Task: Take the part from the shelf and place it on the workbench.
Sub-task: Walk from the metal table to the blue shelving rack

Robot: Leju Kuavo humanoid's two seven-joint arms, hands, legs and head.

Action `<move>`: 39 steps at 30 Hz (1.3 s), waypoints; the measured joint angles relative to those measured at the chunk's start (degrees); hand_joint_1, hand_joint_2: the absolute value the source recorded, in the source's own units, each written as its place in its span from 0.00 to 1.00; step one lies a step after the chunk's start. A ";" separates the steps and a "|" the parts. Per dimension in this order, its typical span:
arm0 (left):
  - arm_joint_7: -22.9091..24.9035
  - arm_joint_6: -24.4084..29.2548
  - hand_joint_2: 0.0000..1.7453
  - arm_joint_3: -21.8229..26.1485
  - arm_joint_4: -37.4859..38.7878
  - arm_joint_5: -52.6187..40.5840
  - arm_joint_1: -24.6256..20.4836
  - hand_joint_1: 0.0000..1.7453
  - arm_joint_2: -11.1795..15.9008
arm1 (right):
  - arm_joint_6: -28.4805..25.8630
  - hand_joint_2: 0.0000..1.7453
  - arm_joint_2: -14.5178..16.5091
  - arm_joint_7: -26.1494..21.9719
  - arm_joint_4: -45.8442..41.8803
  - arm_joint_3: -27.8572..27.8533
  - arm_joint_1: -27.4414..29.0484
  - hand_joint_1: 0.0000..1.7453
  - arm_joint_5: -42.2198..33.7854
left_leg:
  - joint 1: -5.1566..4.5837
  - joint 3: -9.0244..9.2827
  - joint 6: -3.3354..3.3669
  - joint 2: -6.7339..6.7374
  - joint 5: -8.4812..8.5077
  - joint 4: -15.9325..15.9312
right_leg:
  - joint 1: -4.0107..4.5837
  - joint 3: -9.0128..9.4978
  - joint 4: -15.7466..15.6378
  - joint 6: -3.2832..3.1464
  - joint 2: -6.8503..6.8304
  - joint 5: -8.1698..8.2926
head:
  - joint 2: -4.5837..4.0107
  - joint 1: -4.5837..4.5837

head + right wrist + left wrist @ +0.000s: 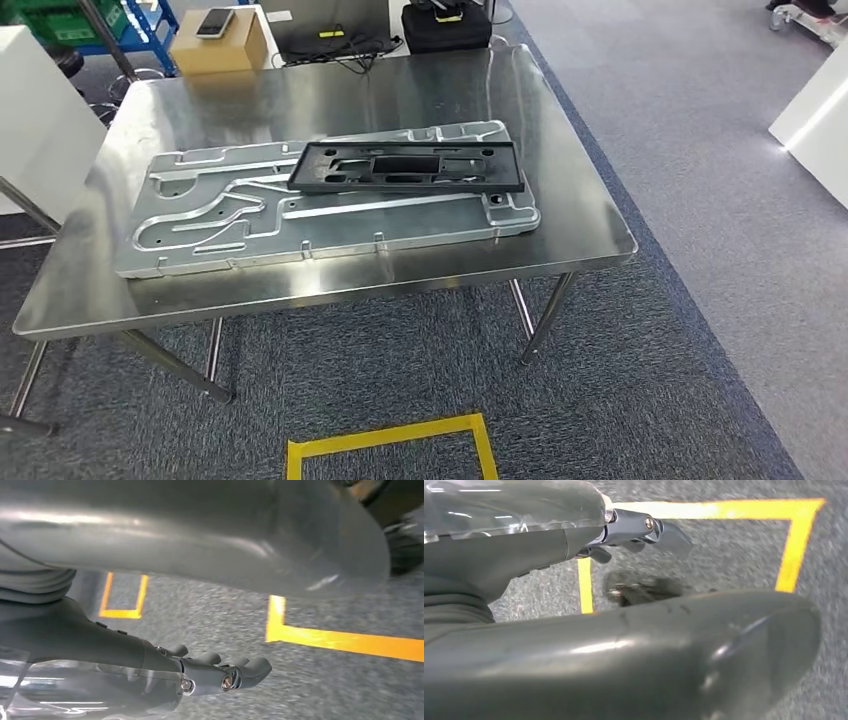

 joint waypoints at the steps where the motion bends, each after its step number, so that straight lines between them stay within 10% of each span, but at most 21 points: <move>1: 0.12 -0.12 0.00 -0.01 0.00 -0.29 -0.04 0.00 0.00 | 0.43 0.00 0.01 0.85 0.19 -0.03 -0.09 0.00 0.10 | 0.15 1.69 -0.07 0.03 1.69 -0.83 | 0.02 -0.94 0.21 0.19 -0.28 0.58 | 0.00 0.00; 3: 0.46 -0.33 0.00 -0.02 0.00 -0.83 -0.19 0.00 0.01 | 1.16 0.00 0.14 2.12 0.46 -0.10 -0.48 0.00 0.45 | 0.22 8.03 0.12 0.21 3.48 -7.83 | 0.07 -2.54 0.70 0.65 -0.56 1.60 | 0.00 0.00; 6: 0.99 -0.34 0.00 -0.05 0.00 -1.17 -0.72 0.00 0.01 | 1.82 0.00 0.56 2.53 0.72 -0.15 -1.02 0.00 1.48 | -0.31 15.26 1.31 0.55 1.34 -18.37 | 0.15 -3.62 1.10 1.62 -0.85 3.21 | 0.00 0.00; 9: 1.23 -0.01 0.00 -0.06 0.02 -1.32 -0.88 0.00 -0.09 | 2.04 0.00 0.73 2.03 0.94 -0.14 -1.29 0.00 2.38 | -0.44 14.11 2.89 0.77 2.48 -19.18 | -0.17 -4.28 1.56 2.74 -0.10 3.24 | 0.00 0.01; 13: 1.34 0.50 0.00 -0.01 0.04 -1.46 -1.05 0.00 -0.15 | 2.05 0.00 0.79 1.54 1.14 -0.13 -1.24 0.00 2.72 | -0.66 10.95 4.41 0.87 5.21 -19.26 | -0.36 -7.64 13.17 3.13 2.45 -6.98 | 0.00 0.02; 15: 1.50 0.52 0.00 0.00 0.04 -1.74 -1.05 0.00 -0.17 | 1.91 0.00 0.78 1.44 1.20 -0.13 -1.26 0.00 2.72 | -0.90 9.10 4.36 0.76 6.44 -18.90 | -0.34 -7.48 17.36 3.10 2.63 -7.32 | 0.00 0.02; 18: 1.77 0.40 0.00 -0.02 0.04 -2.18 -1.17 0.00 -0.29 | 1.62 0.00 0.78 1.38 1.21 -0.13 -1.45 0.00 2.62 | -0.98 6.43 3.89 0.63 7.78 -17.76 | -0.28 -0.34 9.87 2.57 2.87 -3.22 | 0.00 0.02; 20: 1.83 0.34 0.00 -0.03 0.04 -2.39 -1.36 0.00 -0.41 | 1.37 0.00 0.78 1.34 1.22 -0.13 -1.52 0.00 2.52 | -1.06 5.28 3.34 0.49 8.45 -16.97 | -0.05 4.77 2.17 2.11 3.13 -3.84 | 0.00 0.01; 23: 1.80 0.34 0.00 -0.04 0.04 -2.66 -1.46 0.00 -0.47 | 1.07 0.00 0.87 1.29 1.32 -0.20 -1.50 0.00 2.31 | -0.93 4.47 2.24 0.41 9.60 -16.72 | 0.23 5.54 -0.88 1.41 3.00 -4.19 | 0.00 0.01; 25: 1.74 0.35 0.00 -0.04 0.04 -2.73 -1.44 0.00 -0.46 | 1.06 0.00 0.97 1.30 1.43 -0.27 -1.52 0.00 2.19 | -0.74 3.49 1.64 0.34 7.61 -15.12 | 0.04 4.58 -1.12 0.61 2.58 -3.00 | 0.00 0.01; 29: 1.65 0.35 0.00 -0.05 0.04 -2.95 -1.42 0.00 -0.48 | 1.14 0.00 1.02 1.38 1.47 -0.37 -1.46 0.00 2.04 | -0.28 0.08 0.75 0.34 -1.67 -2.39 | 0.16 1.68 -0.97 -0.01 1.95 -0.69 | 0.00 0.00; 31: 1.64 0.34 0.00 -0.07 0.04 -3.10 -1.46 0.00 -0.49 | 1.15 0.00 1.05 1.41 1.47 -0.39 -1.47 0.00 1.99 | -0.17 1.46 0.55 0.35 -0.51 -0.68 | 0.21 -0.09 -0.51 0.18 1.82 0.35 | 0.00 0.00; 35: 1.62 0.31 0.00 -0.10 0.04 -3.45 -1.88 0.00 -0.46 | 1.17 0.00 1.24 1.42 1.47 -0.46 -1.58 0.00 1.93 | -0.35 12.14 1.26 0.36 2.53 -15.17 | 0.26 -2.80 0.66 1.11 1.71 2.03 | 0.00 0.00; 39: 1.70 0.27 0.00 -0.11 0.06 -3.55 -2.05 0.00 -0.44 | 1.21 0.00 1.28 1.43 1.48 -0.73 -1.53 0.00 1.96 | -0.73 12.64 3.11 0.39 2.82 -18.85 | 0.12 -3.77 0.77 2.56 1.76 3.16 | 0.00 0.01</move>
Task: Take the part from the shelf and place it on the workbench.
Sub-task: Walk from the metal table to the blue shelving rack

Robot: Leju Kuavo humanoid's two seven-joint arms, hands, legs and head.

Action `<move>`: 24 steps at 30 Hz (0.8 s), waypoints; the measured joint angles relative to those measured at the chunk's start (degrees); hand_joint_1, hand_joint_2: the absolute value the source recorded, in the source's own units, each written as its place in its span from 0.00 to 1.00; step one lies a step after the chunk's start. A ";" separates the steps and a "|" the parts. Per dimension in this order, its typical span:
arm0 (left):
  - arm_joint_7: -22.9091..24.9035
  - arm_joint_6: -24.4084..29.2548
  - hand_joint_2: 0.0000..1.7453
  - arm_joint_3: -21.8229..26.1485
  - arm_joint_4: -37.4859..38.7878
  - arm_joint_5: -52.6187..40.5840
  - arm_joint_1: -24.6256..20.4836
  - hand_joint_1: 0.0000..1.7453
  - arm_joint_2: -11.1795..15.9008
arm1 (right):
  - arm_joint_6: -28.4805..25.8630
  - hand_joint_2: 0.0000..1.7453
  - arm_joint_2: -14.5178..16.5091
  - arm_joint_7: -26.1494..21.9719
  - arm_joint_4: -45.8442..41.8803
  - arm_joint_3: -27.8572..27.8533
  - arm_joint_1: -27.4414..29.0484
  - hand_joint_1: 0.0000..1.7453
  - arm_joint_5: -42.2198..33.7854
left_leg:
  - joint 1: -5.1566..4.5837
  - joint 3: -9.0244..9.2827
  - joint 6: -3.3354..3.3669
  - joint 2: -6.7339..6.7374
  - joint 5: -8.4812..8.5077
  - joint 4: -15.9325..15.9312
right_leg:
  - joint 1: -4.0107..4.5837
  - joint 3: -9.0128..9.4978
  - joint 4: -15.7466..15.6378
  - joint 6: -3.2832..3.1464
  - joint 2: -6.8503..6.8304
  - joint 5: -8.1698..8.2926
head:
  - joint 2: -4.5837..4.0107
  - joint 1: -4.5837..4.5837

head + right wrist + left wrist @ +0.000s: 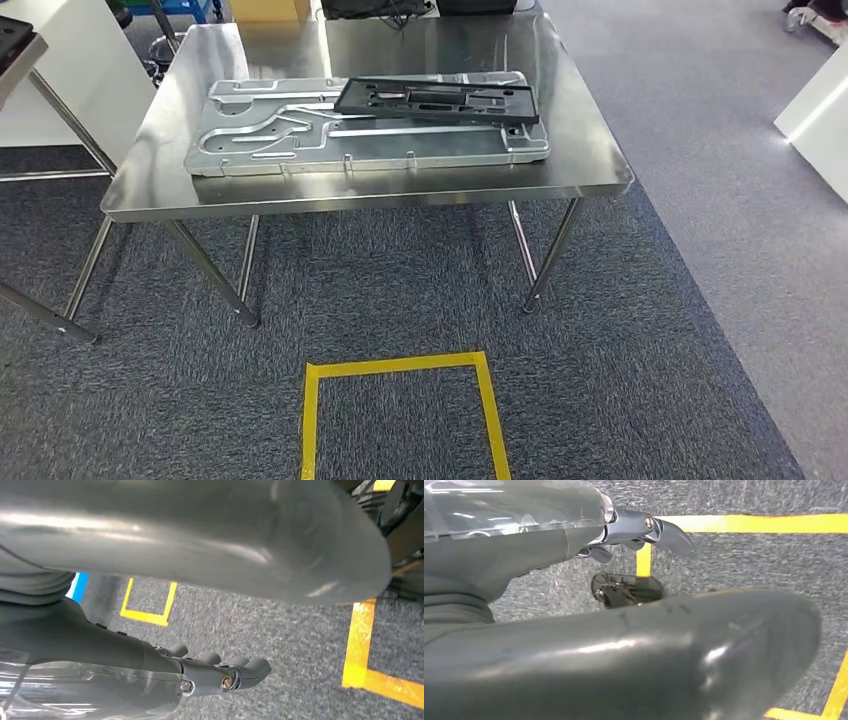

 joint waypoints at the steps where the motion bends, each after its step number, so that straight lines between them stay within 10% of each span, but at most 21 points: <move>1: 0.04 0.01 0.00 0.00 0.01 -0.01 0.00 0.00 0.00 | 0.01 0.00 -0.01 0.00 0.01 -0.10 0.01 0.00 0.03 | 0.07 -0.51 0.62 0.13 0.62 -0.13 | -0.07 -0.49 1.00 0.27 0.21 -1.33 | 0.00 0.00; 4: 0.12 0.06 0.00 0.00 0.01 -0.09 -0.02 0.00 0.00 | 0.04 0.00 -0.03 -0.01 0.02 -0.24 0.02 0.00 0.14 | 0.01 -2.55 1.74 0.38 2.50 -0.22 | -0.15 -3.16 10.14 0.61 0.68 -9.46 | 0.00 0.01; 6: 0.21 0.07 0.00 0.00 0.01 -0.28 0.01 0.00 0.00 | 0.07 0.00 -0.03 -0.05 0.03 -0.27 0.00 0.00 0.18 | -0.13 -4.21 1.71 0.37 3.71 0.01 | -0.16 -3.85 15.81 0.73 0.75 -11.56 | 0.00 0.01; 8: 0.42 0.07 0.00 -0.03 0.01 -0.63 0.02 0.00 -0.02 | 0.06 0.00 -0.03 -0.13 0.03 -0.38 -0.03 0.00 0.18 | -0.14 -6.07 1.40 0.34 4.79 0.53 | -0.17 -0.91 14.14 0.70 0.79 -9.01 | 0.00 -0.01; 10: 0.59 0.07 0.00 -0.15 0.01 -1.08 -0.01 0.00 -0.04 | 0.01 0.00 -0.03 -0.18 0.03 -0.55 -0.09 0.00 0.11 | -0.17 -7.68 0.94 0.29 5.58 1.34 | -0.12 5.23 5.95 0.45 0.97 -6.88 | 0.00 -0.01; 13: 0.67 0.22 0.00 -0.37 0.01 -1.65 0.01 0.00 -0.12 | -0.07 0.00 0.01 -0.31 0.03 -0.79 -0.09 0.00 -0.01 | -0.32 -8.81 -0.06 0.29 6.71 2.04 | 0.24 9.91 -1.80 -0.38 1.30 -7.86 | 0.00 -0.01; 16: 0.73 0.47 0.00 -0.39 0.02 -1.94 0.12 0.00 -0.17 | -0.08 0.00 0.20 -0.44 0.10 -1.02 0.00 0.00 -0.03 | -0.15 -9.57 -1.05 0.19 6.09 2.97 | 0.11 8.76 -1.94 -1.78 0.91 -6.70 | 0.00 0.00; 21: 0.92 0.93 0.00 -0.39 0.03 -2.14 0.20 0.00 -0.26 | -0.10 0.00 0.26 -0.79 0.14 -1.13 0.03 0.00 -0.01 | 0.31 -12.68 -2.02 0.16 -5.02 17.91 | 0.35 4.91 -1.74 -2.80 0.29 -3.61 | 0.00 -0.01; 24: 0.97 1.42 0.00 -0.39 0.03 -2.23 0.08 0.00 -0.29 | -0.10 0.00 0.27 -1.51 0.14 -1.31 -0.09 0.00 0.07 | 0.32 -7.70 -1.65 0.15 -1.09 15.09 | 0.58 2.09 -1.00 -2.59 0.20 -1.91 | 0.00 -0.01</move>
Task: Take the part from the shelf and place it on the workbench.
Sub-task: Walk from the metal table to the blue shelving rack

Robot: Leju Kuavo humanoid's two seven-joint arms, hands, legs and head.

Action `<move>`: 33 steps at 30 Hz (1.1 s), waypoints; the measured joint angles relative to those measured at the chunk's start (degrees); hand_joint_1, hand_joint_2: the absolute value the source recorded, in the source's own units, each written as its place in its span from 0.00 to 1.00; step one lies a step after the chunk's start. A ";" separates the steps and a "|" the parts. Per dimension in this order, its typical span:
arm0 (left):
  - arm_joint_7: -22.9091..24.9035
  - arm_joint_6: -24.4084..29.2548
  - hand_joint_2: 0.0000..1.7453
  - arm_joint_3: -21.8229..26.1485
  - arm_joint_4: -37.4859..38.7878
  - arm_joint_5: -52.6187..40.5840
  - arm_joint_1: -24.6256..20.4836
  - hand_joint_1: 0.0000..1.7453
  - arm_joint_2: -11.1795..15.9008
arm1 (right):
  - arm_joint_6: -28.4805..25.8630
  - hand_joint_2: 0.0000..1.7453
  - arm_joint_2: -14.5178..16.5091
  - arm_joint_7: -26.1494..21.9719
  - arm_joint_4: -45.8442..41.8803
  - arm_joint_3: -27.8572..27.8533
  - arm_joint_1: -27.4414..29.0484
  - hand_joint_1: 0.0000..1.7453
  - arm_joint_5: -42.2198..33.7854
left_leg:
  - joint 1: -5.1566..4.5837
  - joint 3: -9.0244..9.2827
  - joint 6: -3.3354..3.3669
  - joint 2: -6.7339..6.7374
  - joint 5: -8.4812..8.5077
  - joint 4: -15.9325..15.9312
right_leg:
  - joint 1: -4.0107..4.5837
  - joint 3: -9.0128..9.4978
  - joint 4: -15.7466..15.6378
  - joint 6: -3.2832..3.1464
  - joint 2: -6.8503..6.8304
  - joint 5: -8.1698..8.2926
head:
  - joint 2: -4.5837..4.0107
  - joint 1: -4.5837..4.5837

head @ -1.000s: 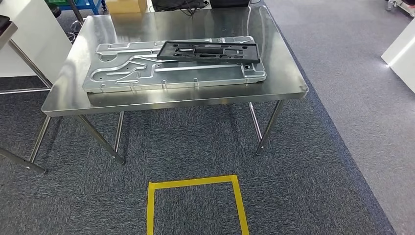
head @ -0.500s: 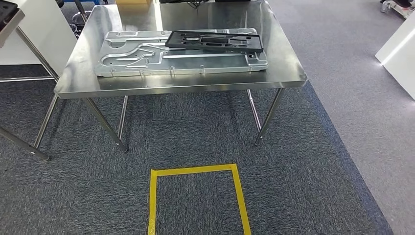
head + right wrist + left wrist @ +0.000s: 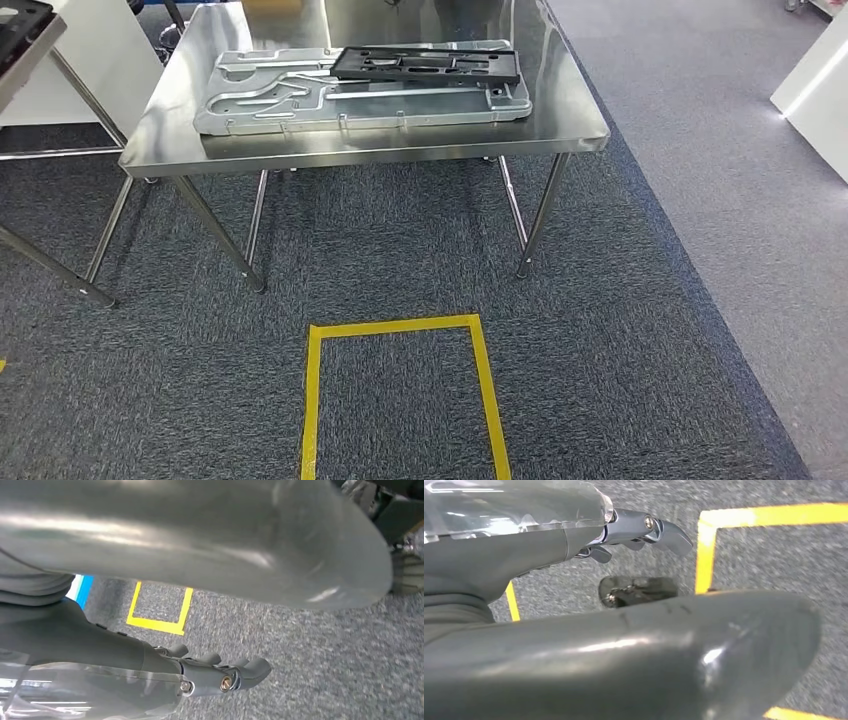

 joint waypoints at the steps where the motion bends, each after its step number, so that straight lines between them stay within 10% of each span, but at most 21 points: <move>1: -0.02 0.02 0.00 0.00 -0.02 -0.05 -0.12 0.00 0.05 | 0.01 0.00 0.03 -0.18 0.00 -0.10 -0.09 0.00 -0.01 | -0.09 3.34 0.32 0.00 0.79 -4.34 | 0.08 -0.75 0.29 0.16 0.01 0.47 | 0.00 0.00; 4: 0.03 -0.16 0.00 0.00 -0.07 -0.21 -0.63 0.00 0.34 | 0.14 0.00 0.19 -0.32 0.01 -0.39 -0.30 0.00 -0.09 | -0.62 10.00 1.30 -0.05 -0.60 -15.06 | 0.16 -1.92 0.68 1.00 -0.14 1.96 | 0.00 0.01; 7: 0.37 -0.17 0.00 0.02 -0.07 -0.16 -0.69 0.00 0.59 | 0.54 0.00 0.33 -0.31 0.02 -0.67 -0.41 0.00 -0.09 | -0.67 9.13 2.54 0.16 0.51 -16.28 | -0.10 -2.67 0.98 2.00 -0.02 2.27 | 0.00 0.01; 12: 0.26 0.52 0.00 0.16 -0.07 0.43 -0.48 0.00 1.17 | 1.03 0.00 0.72 1.16 0.10 -0.76 -0.27 0.00 0.29 | -0.65 4.95 3.69 0.46 4.05 -16.22 | -0.51 -5.58 15.07 2.80 0.49 -9.70 | 0.00 0.02; 14: 0.20 0.73 0.00 0.19 -0.07 0.44 -0.38 0.00 1.29 | 1.04 0.00 0.87 1.72 0.16 -0.79 -0.22 0.00 0.42 | -0.64 2.72 3.43 0.46 5.27 -15.49 | -0.58 -4.01 16.90 2.95 0.49 -7.86 | 0.00 0.02; 16: 0.20 0.90 0.00 0.21 -0.07 0.42 -0.34 0.00 1.43 | 1.03 0.00 0.92 2.18 0.19 -0.82 -0.26 0.00 0.47 | -0.59 0.46 3.00 0.45 6.25 -14.36 | -0.62 1.20 11.45 2.83 0.55 -4.79 | 0.00 0.02; 18: 0.25 1.01 0.00 0.22 -0.08 0.28 -0.38 0.00 1.60 | 1.02 0.00 0.92 2.58 0.19 -0.85 -0.35 0.00 0.48 | -0.68 -1.04 2.46 0.43 6.98 -13.28 | -0.42 7.11 2.98 2.31 0.70 -5.52 | 0.00 0.01; 20: 0.32 0.88 0.00 0.22 -0.09 0.07 -0.44 0.00 1.84 | 1.05 0.00 1.01 2.85 0.19 -0.94 -0.40 0.00 0.48 | -0.68 -1.62 1.78 0.44 7.93 -12.94 | -0.06 9.25 -1.06 1.50 0.78 -6.96 | 0.00 0.01; 23: 0.30 0.45 0.00 0.22 -0.07 -0.09 -0.40 0.00 2.31 | 1.03 0.00 1.29 2.97 0.27 -1.17 -0.40 0.00 0.40 | -0.46 -2.55 0.75 0.34 7.19 -12.05 | -0.15 7.93 -1.14 -0.03 0.44 -5.64 | 0.00 0.01; 27: 0.19 -0.12 0.00 0.21 -0.07 -0.30 -0.39 0.00 2.50 | 0.93 0.00 1.40 3.09 0.31 -1.34 -0.47 0.00 0.15 | -0.10 -5.35 -0.05 0.27 -3.29 -0.38 | 0.03 4.54 -1.06 -1.05 0.06 -2.86 | 0.00 0.00; 29: 0.13 -0.38 0.00 0.20 -0.07 -0.60 -0.45 0.00 2.50 | 0.97 0.00 1.45 2.98 0.31 -1.47 -0.47 0.00 0.08 | -0.04 -5.00 -0.11 0.27 -3.76 4.50 | 0.29 2.37 -0.70 -1.03 0.04 -1.40 | 0.00 0.00; 31: 0.07 -0.53 0.00 0.20 -0.07 -1.05 -0.51 0.00 2.50 | 1.00 0.00 1.48 2.49 0.31 -1.58 -0.50 0.00 0.09 | -0.08 -1.28 0.35 0.26 -0.39 2.19 | 0.53 0.12 -0.16 -0.90 0.05 -0.12 | 0.00 0.00; 33: 0.13 -0.36 0.00 0.20 -0.09 -1.53 -0.70 0.00 2.53 | 1.05 0.00 1.58 1.54 0.31 -1.64 -0.56 0.00 0.16 | -0.39 6.14 1.29 0.30 0.40 -7.21 | 0.77 -1.46 0.41 -0.62 0.08 0.85 | 0.00 0.01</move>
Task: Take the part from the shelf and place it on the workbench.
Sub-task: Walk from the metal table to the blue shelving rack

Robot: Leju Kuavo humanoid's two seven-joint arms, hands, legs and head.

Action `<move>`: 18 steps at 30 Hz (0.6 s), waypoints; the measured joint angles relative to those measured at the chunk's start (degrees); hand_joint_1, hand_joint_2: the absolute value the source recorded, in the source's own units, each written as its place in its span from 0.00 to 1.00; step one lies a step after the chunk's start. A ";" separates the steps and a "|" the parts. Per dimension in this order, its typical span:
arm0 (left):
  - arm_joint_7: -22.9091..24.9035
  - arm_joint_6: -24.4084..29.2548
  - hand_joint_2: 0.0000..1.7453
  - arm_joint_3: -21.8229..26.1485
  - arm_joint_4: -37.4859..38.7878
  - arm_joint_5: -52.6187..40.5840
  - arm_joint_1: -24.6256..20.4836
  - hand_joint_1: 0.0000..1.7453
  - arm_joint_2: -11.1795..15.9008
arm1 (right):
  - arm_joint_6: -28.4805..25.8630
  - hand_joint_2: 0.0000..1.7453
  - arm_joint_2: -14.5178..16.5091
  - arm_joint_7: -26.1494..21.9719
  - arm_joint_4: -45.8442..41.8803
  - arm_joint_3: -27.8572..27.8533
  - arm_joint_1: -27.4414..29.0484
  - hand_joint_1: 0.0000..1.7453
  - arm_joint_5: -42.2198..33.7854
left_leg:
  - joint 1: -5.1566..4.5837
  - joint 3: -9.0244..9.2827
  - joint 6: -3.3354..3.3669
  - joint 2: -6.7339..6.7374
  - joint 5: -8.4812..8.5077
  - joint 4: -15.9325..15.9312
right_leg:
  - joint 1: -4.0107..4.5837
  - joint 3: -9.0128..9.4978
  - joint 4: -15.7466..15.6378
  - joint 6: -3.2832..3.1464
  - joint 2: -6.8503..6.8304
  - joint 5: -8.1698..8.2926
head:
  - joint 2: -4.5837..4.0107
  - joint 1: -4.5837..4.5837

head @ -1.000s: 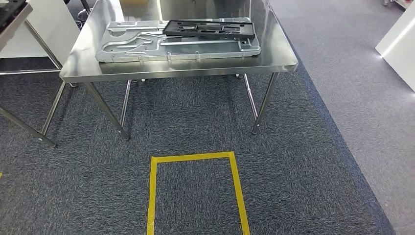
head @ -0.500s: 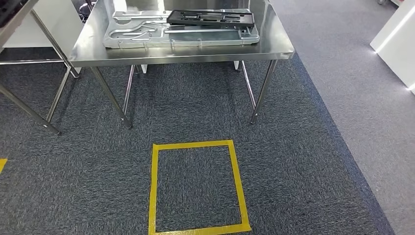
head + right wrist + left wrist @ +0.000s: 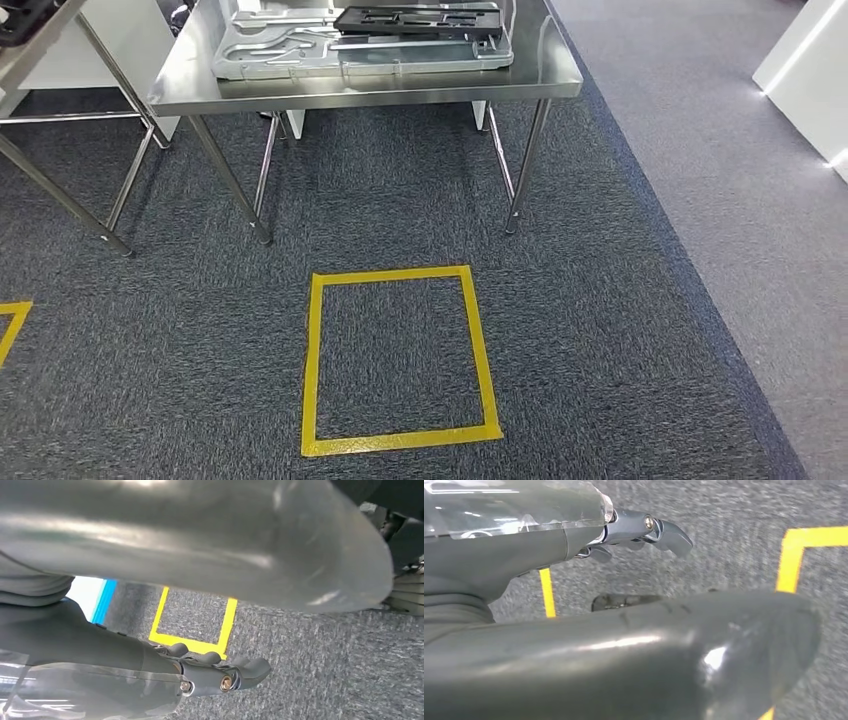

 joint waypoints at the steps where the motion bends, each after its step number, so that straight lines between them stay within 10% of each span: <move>1: 0.09 0.11 0.00 -0.01 -0.01 -0.25 -0.14 0.00 0.02 | 0.03 0.00 0.06 -0.57 0.00 -0.02 -0.01 0.00 0.09 | -0.18 3.31 0.34 0.05 -0.84 -4.72 | 0.12 -0.46 0.24 0.25 -0.03 0.46 | 0.00 0.01; 5: 0.49 0.45 0.00 -0.02 -0.02 -0.88 -0.18 0.00 -0.01 | 0.16 0.00 0.13 -2.09 0.00 -0.16 -0.11 0.00 0.59 | -0.49 5.79 1.28 0.18 -1.47 -10.19 | -0.20 -1.24 0.86 1.68 -0.08 1.60 | 0.00 0.01; 11: 0.55 0.42 0.00 0.00 -0.02 -1.47 0.23 0.00 -0.12 | 0.00 0.00 0.13 -2.70 0.00 -0.59 0.21 0.00 0.64 | -0.52 2.28 2.08 0.31 1.00 -9.37 | -0.95 -6.42 17.12 3.06 0.59 -8.53 | 0.00 0.02; 15: 0.48 0.23 0.00 -0.01 -0.02 -1.69 0.33 0.00 -0.36 | -0.09 0.00 -0.05 -2.72 0.00 -0.66 0.25 0.00 0.64 | -0.51 0.44 1.52 0.30 1.22 -7.61 | -1.15 2.57 4.54 2.82 0.65 -4.47 | 0.00 0.01; 18: 0.42 0.23 0.00 -0.02 -0.02 -1.83 0.27 0.00 -0.40 | -0.08 0.00 -0.11 -2.72 0.00 -0.72 0.24 0.00 0.69 | -0.68 -0.33 0.64 0.28 1.29 -6.97 | -0.83 4.38 0.83 1.78 0.74 -3.96 | 0.00 0.01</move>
